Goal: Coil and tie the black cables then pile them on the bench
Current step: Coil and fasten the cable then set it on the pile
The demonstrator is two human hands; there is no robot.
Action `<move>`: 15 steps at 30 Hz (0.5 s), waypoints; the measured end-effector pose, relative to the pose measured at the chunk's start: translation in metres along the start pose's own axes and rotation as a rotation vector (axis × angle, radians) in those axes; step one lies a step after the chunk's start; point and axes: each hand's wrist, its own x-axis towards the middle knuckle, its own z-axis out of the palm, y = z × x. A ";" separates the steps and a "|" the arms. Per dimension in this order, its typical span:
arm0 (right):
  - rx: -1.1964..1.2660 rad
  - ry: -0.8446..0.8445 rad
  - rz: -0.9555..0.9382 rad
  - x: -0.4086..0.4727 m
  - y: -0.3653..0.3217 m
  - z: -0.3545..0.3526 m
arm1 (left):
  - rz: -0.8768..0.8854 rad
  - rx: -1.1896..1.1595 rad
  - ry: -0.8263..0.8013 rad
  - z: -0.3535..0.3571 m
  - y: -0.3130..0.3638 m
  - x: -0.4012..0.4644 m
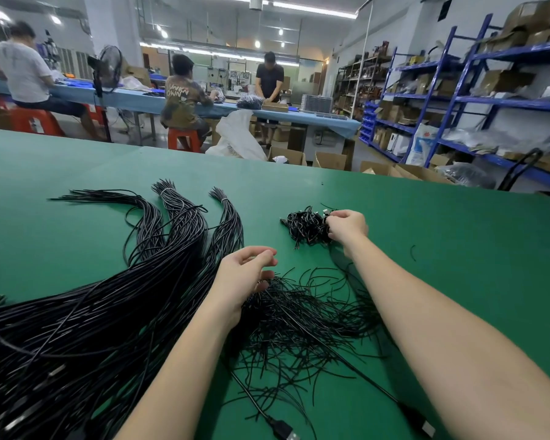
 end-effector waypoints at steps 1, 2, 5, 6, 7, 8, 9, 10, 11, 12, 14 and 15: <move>0.004 0.002 -0.018 -0.005 -0.003 -0.003 | 0.001 0.002 -0.001 0.000 0.000 0.000; 0.006 0.001 -0.037 -0.010 -0.007 -0.007 | 0.001 0.002 -0.002 0.000 0.001 -0.001; 0.088 -0.040 -0.095 -0.041 -0.015 -0.019 | 0.000 0.004 -0.001 -0.001 0.003 -0.001; 0.130 -0.066 -0.124 -0.058 -0.013 -0.024 | -0.003 0.015 -0.002 -0.001 0.003 -0.001; 0.156 -0.082 -0.165 -0.076 -0.008 -0.027 | -0.006 0.028 -0.006 0.000 0.003 -0.001; 0.150 -0.081 -0.210 -0.096 0.001 -0.030 | -0.008 0.038 -0.009 0.001 0.002 -0.002; 0.120 -0.067 -0.249 -0.116 0.013 -0.031 | -0.006 0.051 -0.012 0.001 0.001 -0.001; 0.080 -0.052 -0.280 -0.135 0.026 -0.032 | 0.004 0.070 -0.014 0.001 0.001 -0.001; 0.040 -0.037 -0.307 -0.151 0.038 -0.031 | 0.037 0.126 -0.002 0.001 0.000 -0.001; 0.007 -0.019 -0.328 -0.164 0.048 -0.030 | 0.106 0.260 0.029 0.000 -0.002 -0.001; -0.062 0.015 -0.359 -0.176 0.058 -0.027 | 0.284 0.707 0.120 -0.004 -0.004 -0.001; -0.101 0.024 -0.380 -0.179 0.059 -0.027 | 0.347 0.897 0.167 -0.007 -0.005 -0.003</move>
